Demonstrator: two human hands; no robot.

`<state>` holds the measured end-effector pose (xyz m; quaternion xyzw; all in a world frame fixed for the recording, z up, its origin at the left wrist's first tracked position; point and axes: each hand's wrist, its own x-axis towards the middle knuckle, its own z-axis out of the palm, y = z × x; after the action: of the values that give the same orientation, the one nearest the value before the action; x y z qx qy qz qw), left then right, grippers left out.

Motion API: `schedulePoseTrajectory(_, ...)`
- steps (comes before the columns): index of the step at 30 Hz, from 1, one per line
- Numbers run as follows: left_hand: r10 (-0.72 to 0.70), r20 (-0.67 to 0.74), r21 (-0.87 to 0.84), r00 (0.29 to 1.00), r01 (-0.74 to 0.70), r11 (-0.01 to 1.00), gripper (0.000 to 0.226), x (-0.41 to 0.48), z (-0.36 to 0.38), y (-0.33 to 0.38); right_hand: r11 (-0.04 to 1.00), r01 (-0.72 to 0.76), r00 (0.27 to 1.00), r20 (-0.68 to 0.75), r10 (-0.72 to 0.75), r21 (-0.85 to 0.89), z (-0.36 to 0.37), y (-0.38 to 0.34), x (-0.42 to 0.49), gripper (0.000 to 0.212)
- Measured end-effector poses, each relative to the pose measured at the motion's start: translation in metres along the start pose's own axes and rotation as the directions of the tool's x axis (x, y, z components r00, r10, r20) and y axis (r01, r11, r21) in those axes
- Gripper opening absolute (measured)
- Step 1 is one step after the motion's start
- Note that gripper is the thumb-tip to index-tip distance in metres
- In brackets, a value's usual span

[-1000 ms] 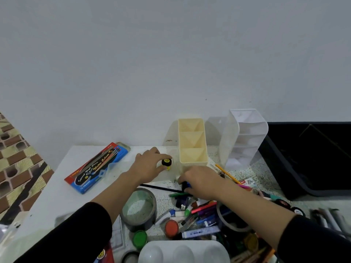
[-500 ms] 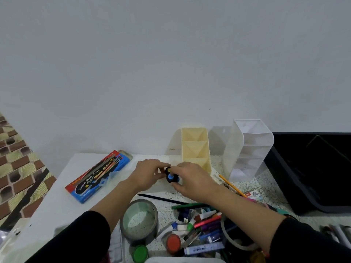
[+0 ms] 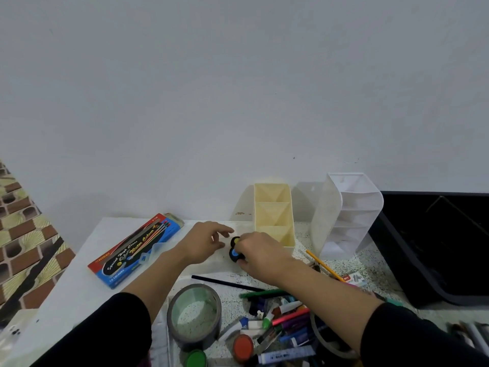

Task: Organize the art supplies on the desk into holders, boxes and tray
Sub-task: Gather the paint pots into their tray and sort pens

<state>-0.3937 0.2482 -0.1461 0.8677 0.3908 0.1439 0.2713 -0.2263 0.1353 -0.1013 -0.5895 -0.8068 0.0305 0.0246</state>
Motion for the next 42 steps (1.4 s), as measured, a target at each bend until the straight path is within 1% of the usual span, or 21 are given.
schedulePoseTrajectory(2,-0.013,-0.039,0.021,0.999,0.014,1.0,0.036,-0.01,-0.008,-0.004,1.0,-0.026,0.999,0.027,0.026,-0.01,0.006,0.0,-0.001,0.013)
schedulePoseTrajectory(3,-0.021,-0.042,0.092,0.999,0.025,0.995,0.036,-0.017,-0.011,-0.007,0.999,-0.03,0.999,0.042,0.03,-0.016,0.008,0.0,-0.002,0.013)
schedulePoseTrajectory(5,-0.062,0.009,0.259,0.998,0.058,0.964,0.04,-0.031,-0.016,-0.014,1.0,-0.011,0.999,0.051,0.012,-0.02,0.01,0.0,-0.002,0.011)
schedulePoseTrajectory(6,-0.083,0.047,0.3,0.995,0.065,0.952,0.044,-0.037,-0.017,-0.017,1.0,0.002,0.999,0.046,-0.001,-0.006,0.009,-0.001,-0.002,0.011)
schedulePoseTrajectory(8,-0.08,0.094,0.298,0.992,0.048,0.953,0.048,-0.045,-0.016,-0.019,1.0,0.01,0.999,0.036,-0.011,0.017,0.009,-0.002,-0.003,0.015)
schedulePoseTrajectory(12,-0.05,0.067,0.27,0.996,0.031,0.962,0.044,-0.046,-0.013,-0.016,0.999,-0.007,0.996,0.083,0.011,-0.04,0.005,-0.001,-0.006,0.019)
schedulePoseTrajectory(15,-0.059,0.079,0.271,0.995,0.035,0.962,0.041,-0.047,-0.012,-0.012,1.0,0.003,0.993,0.116,0.001,-0.028,0.003,0.003,-0.012,0.02)
schedulePoseTrajectory(17,-0.037,0.063,0.244,0.997,0.02,0.97,0.034,-0.051,-0.011,-0.004,0.999,0.005,0.995,0.099,-0.009,0.046,0.0,0.006,-0.019,0.021)
schedulePoseTrajectory(18,-0.008,0.032,0.219,0.999,0.0,0.976,0.028,-0.055,-0.011,0.002,0.994,0.001,0.998,0.065,-0.008,0.108,-0.003,0.008,-0.024,0.022)
schedulePoseTrajectory(20,0.071,-0.032,0.169,0.997,-0.064,0.984,0.015,-0.063,-0.012,0.019,0.965,-0.038,0.998,-0.036,0.049,0.259,-0.013,0.01,-0.038,0.021)
schedulePoseTrajectory(21,0.107,-0.035,0.151,0.994,-0.1,0.983,0.01,-0.069,-0.013,0.03,0.941,-0.06,0.993,-0.073,0.089,0.332,-0.018,0.012,-0.046,0.018)
schedulePoseTrajectory(22,0.136,0.001,0.136,0.991,-0.135,0.982,0.007,-0.075,-0.013,0.042,0.919,-0.079,0.99,-0.076,0.117,0.386,-0.023,0.014,-0.056,0.015)
schedulePoseTrajectory(23,0.16,0.07,0.132,0.985,-0.168,0.977,0.008,-0.082,-0.013,0.055,0.903,-0.098,0.991,-0.041,0.126,0.418,-0.026,0.018,-0.065,0.012)
schedulePoseTrajectory(25,0.191,0.23,0.202,0.954,-0.239,0.95,0.016,-0.093,-0.01,0.079,0.898,-0.139,0.988,0.117,0.098,0.417,-0.031,0.023,-0.081,0.01)
schedulePoseTrajectory(27,0.183,0.335,0.339,0.924,-0.3,0.892,0.027,-0.103,-0.003,0.095,0.922,-0.162,0.962,0.264,0.068,0.351,-0.033,0.022,-0.088,0.022)
schedulePoseTrajectory(29,0.152,0.414,0.427,0.897,-0.339,0.839,0.033,-0.111,0.004,0.104,0.957,-0.127,0.947,0.319,0.038,0.26,-0.031,0.014,-0.084,0.035)
schedulePoseTrajectory(30,0.144,0.441,0.445,0.886,-0.356,0.822,0.035,-0.114,0.007,0.106,0.97,-0.094,0.945,0.326,0.016,0.226,-0.028,0.009,-0.08,0.037)
schedulePoseTrajectory(33,0.161,0.48,0.46,0.862,-0.404,0.791,0.04,-0.121,0.011,0.106,0.986,-0.008,0.937,0.347,-0.05,0.164,-0.019,-0.004,-0.069,0.029)
schedulePoseTrajectory(36,0.178,0.472,0.466,0.864,-0.415,0.781,0.036,-0.122,0.017,0.107,0.994,0.041,0.945,0.32,-0.071,0.099,-0.01,-0.01,-0.066,0.016)
schedulePoseTrajectory(40,0.157,0.448,0.465,0.88,-0.379,0.8,0.034,-0.124,0.022,0.106,0.991,0.007,0.961,0.273,-0.044,0.134,-0.005,-0.007,-0.068,0.031)
schedulePoseTrajectory(42,0.151,0.43,0.47,0.89,-0.364,0.804,0.035,-0.127,0.023,0.106,0.973,-0.049,0.965,0.264,-0.012,0.225,-0.007,-0.003,-0.071,0.029)
